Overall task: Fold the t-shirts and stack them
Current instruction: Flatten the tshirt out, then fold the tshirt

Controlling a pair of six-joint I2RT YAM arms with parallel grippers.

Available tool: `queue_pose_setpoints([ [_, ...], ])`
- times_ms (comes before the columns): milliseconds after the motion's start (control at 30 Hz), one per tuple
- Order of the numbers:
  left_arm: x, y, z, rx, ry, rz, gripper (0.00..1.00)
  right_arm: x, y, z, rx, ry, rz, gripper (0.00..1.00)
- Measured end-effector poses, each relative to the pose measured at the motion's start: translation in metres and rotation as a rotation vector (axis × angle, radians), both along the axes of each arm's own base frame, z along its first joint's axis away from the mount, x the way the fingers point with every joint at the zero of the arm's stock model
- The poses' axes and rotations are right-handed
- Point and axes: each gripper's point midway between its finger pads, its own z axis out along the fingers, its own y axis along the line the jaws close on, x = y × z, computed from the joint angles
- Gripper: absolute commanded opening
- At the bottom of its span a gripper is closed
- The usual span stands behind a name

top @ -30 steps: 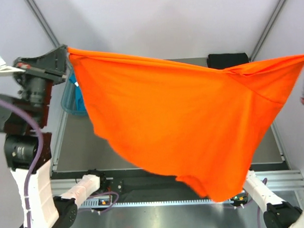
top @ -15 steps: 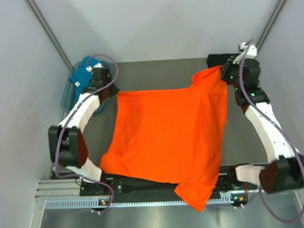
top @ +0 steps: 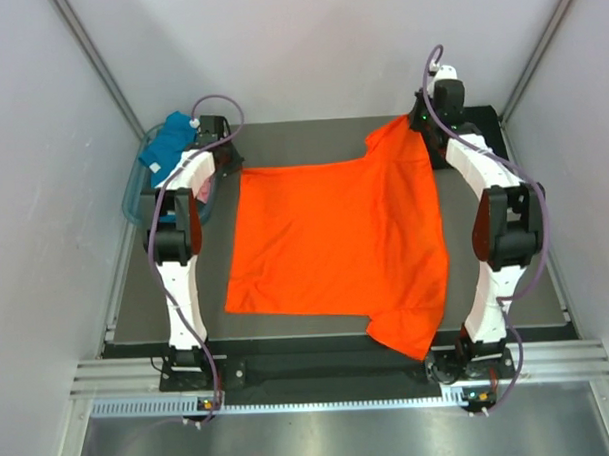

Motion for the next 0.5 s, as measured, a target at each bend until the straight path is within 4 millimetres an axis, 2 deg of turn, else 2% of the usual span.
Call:
queue_pose_setpoints([
  [100,0.014,-0.001,0.01,-0.009,-0.032,-0.018,0.0,0.026,0.006,0.012,0.0,-0.032,0.022,0.0],
  [167,0.023,0.0,0.017,-0.014,-0.052,-0.026,0.0,0.03,0.007,0.016,0.0,-0.029,0.029,0.0],
  [233,0.023,0.001,0.019,-0.016,-0.052,-0.034,0.0,0.026,0.007,0.013,-0.001,0.0,0.032,0.0],
  [367,0.015,0.002,0.012,-0.015,-0.021,-0.05,0.0,0.007,0.005,-0.006,0.0,0.086,0.027,0.0],
  [500,-0.012,0.003,-0.005,-0.004,0.06,-0.061,0.0,-0.04,0.001,-0.029,0.0,0.215,0.021,0.0],
])
